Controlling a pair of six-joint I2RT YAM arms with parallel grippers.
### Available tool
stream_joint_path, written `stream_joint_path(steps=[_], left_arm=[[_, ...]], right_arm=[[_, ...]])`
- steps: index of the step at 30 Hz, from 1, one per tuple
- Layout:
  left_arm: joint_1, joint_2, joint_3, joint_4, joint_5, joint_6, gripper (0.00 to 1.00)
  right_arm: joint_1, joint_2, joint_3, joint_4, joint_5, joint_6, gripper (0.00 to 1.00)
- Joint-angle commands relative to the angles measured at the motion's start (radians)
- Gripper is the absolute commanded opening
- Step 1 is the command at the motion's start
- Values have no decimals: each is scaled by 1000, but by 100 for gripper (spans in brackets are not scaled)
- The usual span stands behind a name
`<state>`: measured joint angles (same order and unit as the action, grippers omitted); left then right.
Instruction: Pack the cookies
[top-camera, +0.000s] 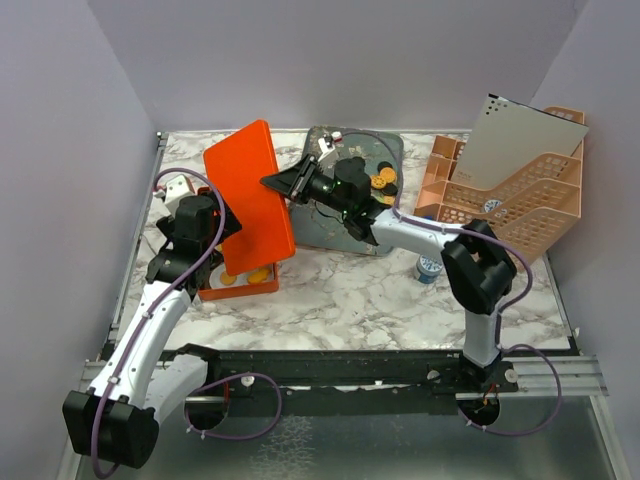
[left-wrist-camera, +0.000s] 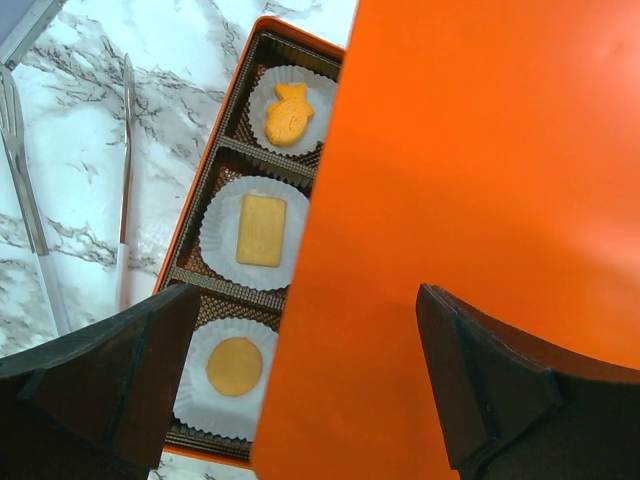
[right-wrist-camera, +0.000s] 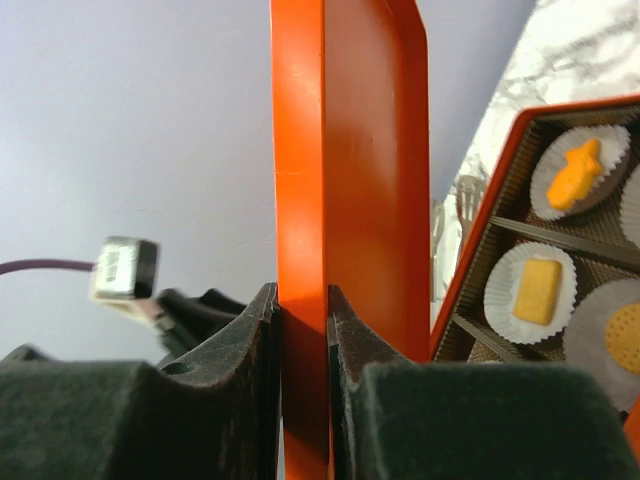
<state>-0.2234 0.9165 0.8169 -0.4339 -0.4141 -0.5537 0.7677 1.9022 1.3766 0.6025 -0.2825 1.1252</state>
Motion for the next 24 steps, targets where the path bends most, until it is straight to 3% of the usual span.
stream_joint_path(steps=[1, 11, 24], left_arm=[[7, -30, 29, -24, -17, -39, 99], [50, -11, 18, -3, -6, -25, 99], [362, 147, 12, 59, 310, -79, 99]], right_arm=[[-7, 89, -20, 246, -9, 179, 1], [35, 241, 19, 379, 41, 330, 1], [77, 393, 92, 426, 143, 427, 1]])
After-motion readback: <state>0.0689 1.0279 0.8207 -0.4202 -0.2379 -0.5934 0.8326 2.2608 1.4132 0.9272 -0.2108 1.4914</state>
